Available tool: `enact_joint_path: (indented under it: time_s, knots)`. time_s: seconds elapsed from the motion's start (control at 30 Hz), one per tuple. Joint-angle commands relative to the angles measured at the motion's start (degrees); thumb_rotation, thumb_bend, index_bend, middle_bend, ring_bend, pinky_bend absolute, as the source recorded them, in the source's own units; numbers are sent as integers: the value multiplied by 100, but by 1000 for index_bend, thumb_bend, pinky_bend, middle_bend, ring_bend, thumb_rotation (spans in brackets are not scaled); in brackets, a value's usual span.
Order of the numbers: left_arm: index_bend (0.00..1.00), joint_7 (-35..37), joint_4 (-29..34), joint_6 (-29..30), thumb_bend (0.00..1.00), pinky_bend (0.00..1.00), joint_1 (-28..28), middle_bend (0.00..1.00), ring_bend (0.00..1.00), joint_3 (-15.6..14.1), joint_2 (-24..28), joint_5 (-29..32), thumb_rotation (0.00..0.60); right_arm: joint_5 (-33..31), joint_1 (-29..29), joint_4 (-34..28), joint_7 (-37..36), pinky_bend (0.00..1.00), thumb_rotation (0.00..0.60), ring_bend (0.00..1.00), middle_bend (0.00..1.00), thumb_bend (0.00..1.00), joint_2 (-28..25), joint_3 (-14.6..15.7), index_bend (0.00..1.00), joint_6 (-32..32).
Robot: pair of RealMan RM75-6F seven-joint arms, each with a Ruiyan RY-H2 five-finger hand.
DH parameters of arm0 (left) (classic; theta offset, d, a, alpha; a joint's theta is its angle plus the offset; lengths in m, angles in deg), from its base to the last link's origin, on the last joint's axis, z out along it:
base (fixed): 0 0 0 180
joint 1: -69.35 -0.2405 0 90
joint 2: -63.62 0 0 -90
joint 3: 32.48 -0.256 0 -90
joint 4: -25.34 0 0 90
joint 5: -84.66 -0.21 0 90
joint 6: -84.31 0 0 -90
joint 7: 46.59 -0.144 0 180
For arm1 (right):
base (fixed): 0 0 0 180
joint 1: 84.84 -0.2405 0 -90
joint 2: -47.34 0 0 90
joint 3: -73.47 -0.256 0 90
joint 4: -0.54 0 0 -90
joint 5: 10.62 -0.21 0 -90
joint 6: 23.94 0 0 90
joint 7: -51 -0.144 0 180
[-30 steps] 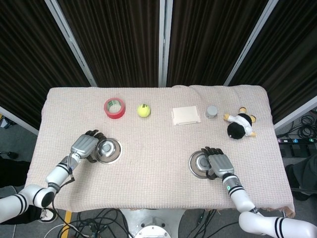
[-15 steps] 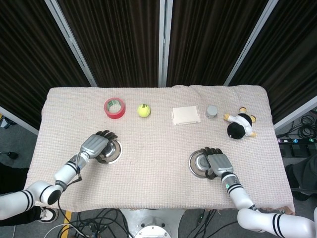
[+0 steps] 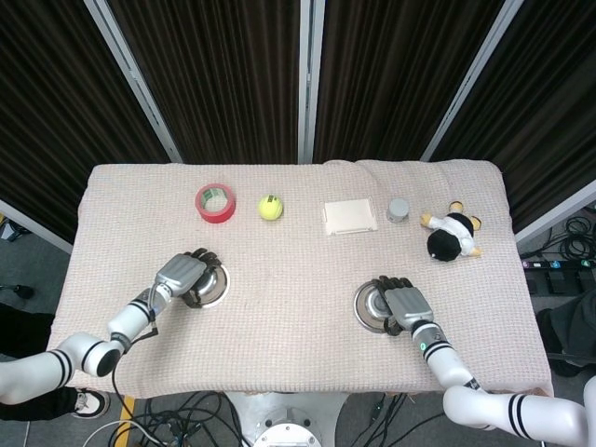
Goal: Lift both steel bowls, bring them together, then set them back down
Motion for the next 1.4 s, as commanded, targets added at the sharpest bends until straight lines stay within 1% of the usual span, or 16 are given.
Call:
enact_joint_path:
  time_s: [0.03, 0.13, 0.2, 0.27, 0.4, 0.5, 0.6, 0.7, 0.87, 0.97, 1.07, 1.17, 1.27, 1.3, 1.37, 1.4]
  knots:
    - [207, 67, -31, 41, 0, 309, -16, 125, 67, -19, -34, -22, 600, -59, -52, 28, 22, 61, 600, 0, 1, 140, 24, 39, 0, 31]
    - [253, 161, -83, 167, 6, 417, -58, 195, 144, -33, -90, -103, 600, 57, -26, 60, -101, 135, 600, 6, 54, 160, 59, 37, 2, -26]
    - [276, 216, -134, 233, 25, 464, -80, 227, 186, -42, -126, -144, 600, 175, 14, 79, -168, 181, 600, 38, 113, 174, 81, 50, 25, -119]
    - [298, 262, -187, 284, 50, 504, -99, 255, 223, -43, -166, -161, 600, 244, 42, 110, -205, 219, 600, 84, 167, 190, 113, 55, 72, -204]
    - [353, 343, -256, 400, 90, 565, -145, 311, 286, -55, -240, -208, 600, 363, 95, 173, -262, 304, 600, 182, 268, 212, 188, 63, 200, -348]
    - [368, 357, -262, 472, 107, 586, -166, 346, 318, -62, -247, -241, 600, 405, 110, 229, -288, 343, 600, 235, 319, 221, 229, 70, 277, -372]
    - [383, 368, -234, 642, 122, 609, -221, 375, 344, -57, -249, -290, 600, 507, 152, 276, -391, 364, 600, 260, 344, 225, 259, 52, 315, -409]
    - [390, 390, -181, 774, 133, 621, -266, 386, 357, -47, -226, -326, 600, 609, 194, 292, -472, 378, 600, 274, 360, 227, 250, 44, 342, -446]
    - [399, 406, -36, 1094, 148, 627, -371, 398, 366, -22, -156, -419, 600, 846, 317, 204, -671, 381, 600, 276, 363, 233, 153, -7, 350, -631]
    - [401, 406, 91, 1502, 148, 628, -506, 402, 374, 20, -111, -523, 600, 1159, 478, 90, -1023, 381, 600, 276, 363, 236, 19, -86, 350, -823]
    - [402, 477, 150, 2146, 147, 629, -714, 406, 383, 109, -157, -678, 600, 1627, 696, -37, -1637, 381, 600, 276, 363, 238, -210, -202, 350, -1023]
    - [404, 651, 53, 2855, 148, 629, -925, 408, 386, 193, -321, -903, 600, 2055, 883, -73, -2268, 382, 600, 276, 363, 239, -371, -303, 350, -1186]
    - [412, 1018, -297, 3912, 148, 631, -1187, 410, 397, 339, -728, -1236, 600, 2571, 1102, 23, -3117, 382, 600, 276, 363, 240, -443, -441, 350, -1454]
    - [413, 1230, -463, 4321, 148, 632, -1282, 410, 397, 414, -937, -1336, 600, 2778, 1183, 109, -3501, 382, 600, 276, 363, 243, -425, -502, 350, -1574]
    - [414, 1607, -696, 4868, 148, 636, -1406, 410, 398, 530, -1260, -1440, 600, 3085, 1284, 272, -4150, 382, 600, 276, 362, 248, -347, -590, 350, -1740]
    - [414, 1892, -811, 5166, 148, 637, -1479, 409, 398, 619, -1484, -1456, 600, 3282, 1336, 390, -4643, 382, 600, 276, 362, 248, -266, -646, 350, -1829]
